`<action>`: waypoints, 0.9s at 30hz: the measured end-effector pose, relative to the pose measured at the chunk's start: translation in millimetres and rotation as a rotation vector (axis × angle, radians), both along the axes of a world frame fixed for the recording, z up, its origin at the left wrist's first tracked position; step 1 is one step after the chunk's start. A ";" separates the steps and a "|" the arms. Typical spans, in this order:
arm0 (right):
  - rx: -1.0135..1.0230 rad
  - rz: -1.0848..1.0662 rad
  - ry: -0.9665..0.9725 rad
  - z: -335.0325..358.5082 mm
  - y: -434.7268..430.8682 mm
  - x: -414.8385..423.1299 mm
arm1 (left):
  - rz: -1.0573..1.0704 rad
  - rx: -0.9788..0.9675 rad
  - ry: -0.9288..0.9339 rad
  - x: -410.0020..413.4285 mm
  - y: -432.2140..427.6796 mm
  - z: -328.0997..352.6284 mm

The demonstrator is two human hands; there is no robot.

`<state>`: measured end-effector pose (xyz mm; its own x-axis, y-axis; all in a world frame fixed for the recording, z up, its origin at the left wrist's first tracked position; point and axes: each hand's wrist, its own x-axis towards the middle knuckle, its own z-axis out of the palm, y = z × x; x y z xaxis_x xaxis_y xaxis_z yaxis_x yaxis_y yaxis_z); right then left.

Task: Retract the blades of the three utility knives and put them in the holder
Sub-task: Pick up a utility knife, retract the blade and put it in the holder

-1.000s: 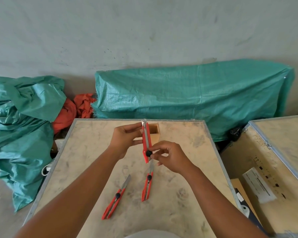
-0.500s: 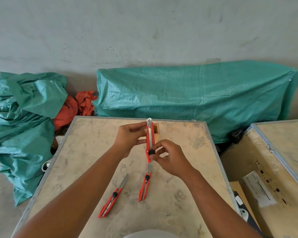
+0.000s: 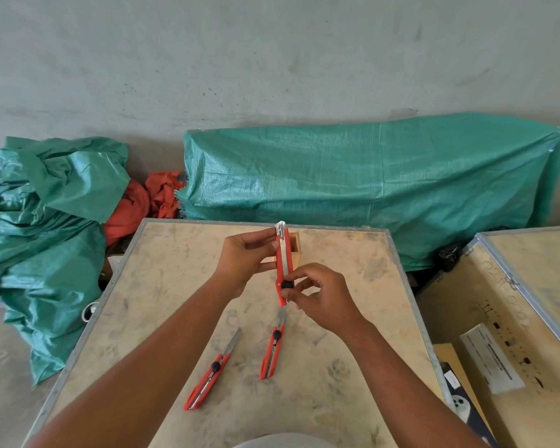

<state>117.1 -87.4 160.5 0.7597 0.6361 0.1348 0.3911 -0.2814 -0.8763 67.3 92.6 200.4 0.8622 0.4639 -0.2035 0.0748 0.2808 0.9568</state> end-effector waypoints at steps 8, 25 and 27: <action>0.042 -0.031 0.079 0.7 -2.5 -0.2 | -0.005 0.116 -0.013 2.2 -3.4 -6.5; 0.001 -0.114 0.265 -1.7 12.7 47.8 | -0.093 0.241 0.070 44.9 2.3 -11.4; 0.010 -0.133 0.263 -2.9 17.5 62.0 | -0.112 0.224 0.059 55.5 7.6 -9.0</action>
<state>179.1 -69.9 157.6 0.8462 0.5279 -0.0723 0.1100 -0.3059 -0.9457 122.9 100.2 191.4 0.9004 0.4054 -0.1579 0.1510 0.0491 0.9873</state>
